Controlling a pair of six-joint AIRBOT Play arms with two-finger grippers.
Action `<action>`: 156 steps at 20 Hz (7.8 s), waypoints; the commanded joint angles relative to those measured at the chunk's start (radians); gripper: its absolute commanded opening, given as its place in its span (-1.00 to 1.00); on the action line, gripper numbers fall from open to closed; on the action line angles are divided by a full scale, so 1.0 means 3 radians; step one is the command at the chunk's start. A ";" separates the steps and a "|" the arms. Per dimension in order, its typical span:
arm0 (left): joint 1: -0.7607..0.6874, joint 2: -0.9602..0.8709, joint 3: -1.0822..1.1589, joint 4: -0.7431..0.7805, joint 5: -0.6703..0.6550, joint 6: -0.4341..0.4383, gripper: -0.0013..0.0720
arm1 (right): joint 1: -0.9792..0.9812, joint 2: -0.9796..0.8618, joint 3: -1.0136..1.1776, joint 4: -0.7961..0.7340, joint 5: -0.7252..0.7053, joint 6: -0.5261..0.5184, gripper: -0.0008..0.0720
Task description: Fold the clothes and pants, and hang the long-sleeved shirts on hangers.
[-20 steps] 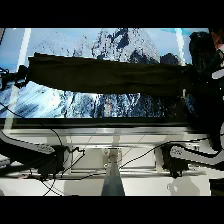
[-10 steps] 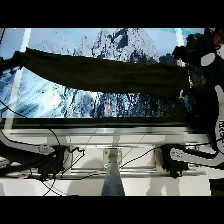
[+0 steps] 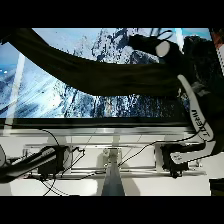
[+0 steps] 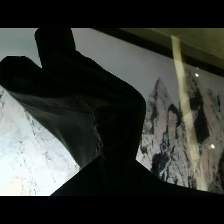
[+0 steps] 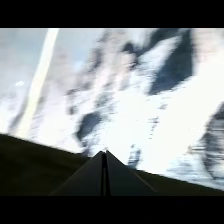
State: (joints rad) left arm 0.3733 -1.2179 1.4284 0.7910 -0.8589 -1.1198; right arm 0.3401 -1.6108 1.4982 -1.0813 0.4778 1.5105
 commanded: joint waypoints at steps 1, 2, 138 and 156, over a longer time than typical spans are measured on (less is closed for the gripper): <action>-0.0182 0.0411 0.0005 0.0029 -0.0249 -0.0186 -0.92 | 0.0595 -0.0440 0.0533 0.0310 0.0251 0.0084 -0.91; -0.0219 0.0497 0.0005 0.0029 -0.0289 -0.0278 -0.91 | 0.0754 -0.0568 0.0698 0.0387 0.0336 0.0084 -0.91; -0.2897 -0.0950 -0.0155 -0.1765 0.0623 0.1171 0.95 | -0.0889 -0.0430 -0.1413 0.1687 0.1764 -0.1076 0.07; -0.1985 0.0383 -0.0155 0.0256 -0.0444 0.0782 -0.91 | -0.3344 0.1750 -0.0341 -0.0661 0.2556 0.0072 -0.90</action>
State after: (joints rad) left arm -0.2512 -1.1534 1.3815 0.8429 -0.9260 -0.8650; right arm -0.4736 -1.1965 1.3899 -1.1057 1.1481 1.4746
